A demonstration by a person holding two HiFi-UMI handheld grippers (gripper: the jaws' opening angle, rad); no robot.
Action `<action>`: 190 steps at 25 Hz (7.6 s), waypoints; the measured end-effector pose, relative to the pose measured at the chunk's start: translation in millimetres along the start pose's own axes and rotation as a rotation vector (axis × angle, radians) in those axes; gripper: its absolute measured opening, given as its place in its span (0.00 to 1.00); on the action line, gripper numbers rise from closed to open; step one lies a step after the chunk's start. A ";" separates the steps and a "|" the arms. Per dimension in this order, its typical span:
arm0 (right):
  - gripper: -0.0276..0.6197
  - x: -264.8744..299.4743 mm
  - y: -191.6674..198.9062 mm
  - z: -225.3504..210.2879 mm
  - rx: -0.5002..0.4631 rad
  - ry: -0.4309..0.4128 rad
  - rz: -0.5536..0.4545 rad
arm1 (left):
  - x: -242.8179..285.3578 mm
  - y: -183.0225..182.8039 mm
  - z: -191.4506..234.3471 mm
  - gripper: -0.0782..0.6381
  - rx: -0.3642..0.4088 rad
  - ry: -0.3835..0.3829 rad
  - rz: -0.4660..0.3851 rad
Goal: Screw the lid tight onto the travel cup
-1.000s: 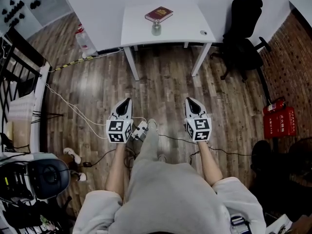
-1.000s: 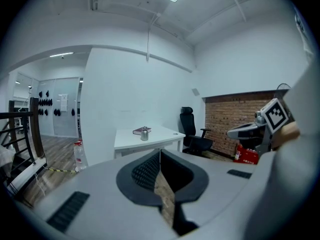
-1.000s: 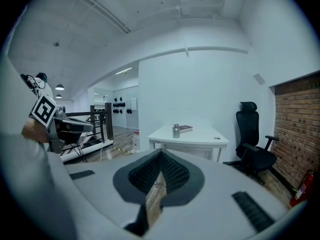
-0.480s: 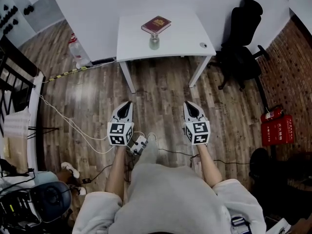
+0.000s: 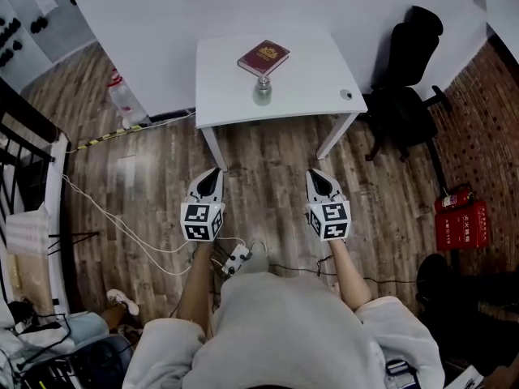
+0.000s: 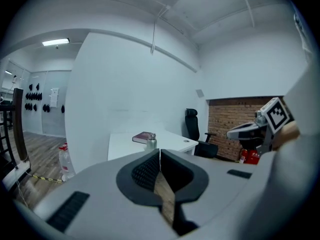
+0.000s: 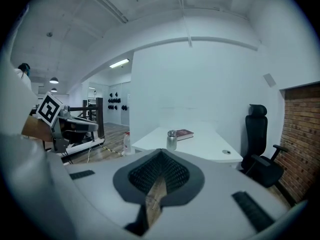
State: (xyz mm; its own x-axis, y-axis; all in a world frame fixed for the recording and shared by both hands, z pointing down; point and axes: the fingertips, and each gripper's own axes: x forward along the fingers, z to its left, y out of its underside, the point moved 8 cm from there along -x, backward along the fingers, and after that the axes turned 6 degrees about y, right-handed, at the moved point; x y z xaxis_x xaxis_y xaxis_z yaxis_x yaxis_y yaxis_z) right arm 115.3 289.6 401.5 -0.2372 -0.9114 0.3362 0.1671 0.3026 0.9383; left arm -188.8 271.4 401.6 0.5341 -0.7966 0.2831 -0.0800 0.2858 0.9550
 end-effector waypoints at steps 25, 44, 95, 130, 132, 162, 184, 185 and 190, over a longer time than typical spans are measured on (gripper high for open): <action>0.04 73.0 -20.0 -2.9 -0.022 0.051 0.046 | 77.1 -15.9 57.0 0.12 -0.018 0.079 0.020; 0.04 198.4 -36.4 -74.4 -0.007 0.008 0.050 | 215.7 -46.4 96.6 0.12 -0.020 0.066 0.042; 0.04 399.0 -37.9 -116.6 0.018 -0.209 0.072 | 392.2 -19.8 170.0 0.13 -0.033 0.183 0.121; 0.58 479.9 -35.8 -66.1 -0.098 -0.607 -0.028 | 472.7 32.5 141.0 0.58 0.121 0.583 0.123; 0.57 485.0 -37.8 -61.8 -0.140 -0.642 -0.032 | 476.0 33.0 139.9 0.58 0.129 0.598 0.126; 0.44 494.9 -40.2 -50.4 -0.180 -0.549 -0.061 | 486.0 33.2 138.0 0.58 0.119 0.611 0.097; 0.48 488.3 -39.3 -46.9 -0.022 -0.410 -0.125 | 486.4 33.0 138.3 0.58 0.136 0.633 0.103; 0.50 488.9 -40.3 -48.5 -0.025 -0.445 -0.122 | 486.9 33.0 138.5 0.58 0.138 0.635 0.104; 0.50 491.5 -45.4 -56.5 -0.133 -0.603 -0.102 | 485.5 32.1 138.8 0.58 0.143 0.639 0.104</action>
State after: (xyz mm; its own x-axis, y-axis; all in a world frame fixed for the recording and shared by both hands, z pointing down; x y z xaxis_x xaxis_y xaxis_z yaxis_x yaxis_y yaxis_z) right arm 45.2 -187.8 519.6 -0.7501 -0.6044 0.2685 0.2241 0.1497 0.9630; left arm -48.8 -180.1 582.1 0.9082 -0.2834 0.3080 -0.2455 0.2354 0.9404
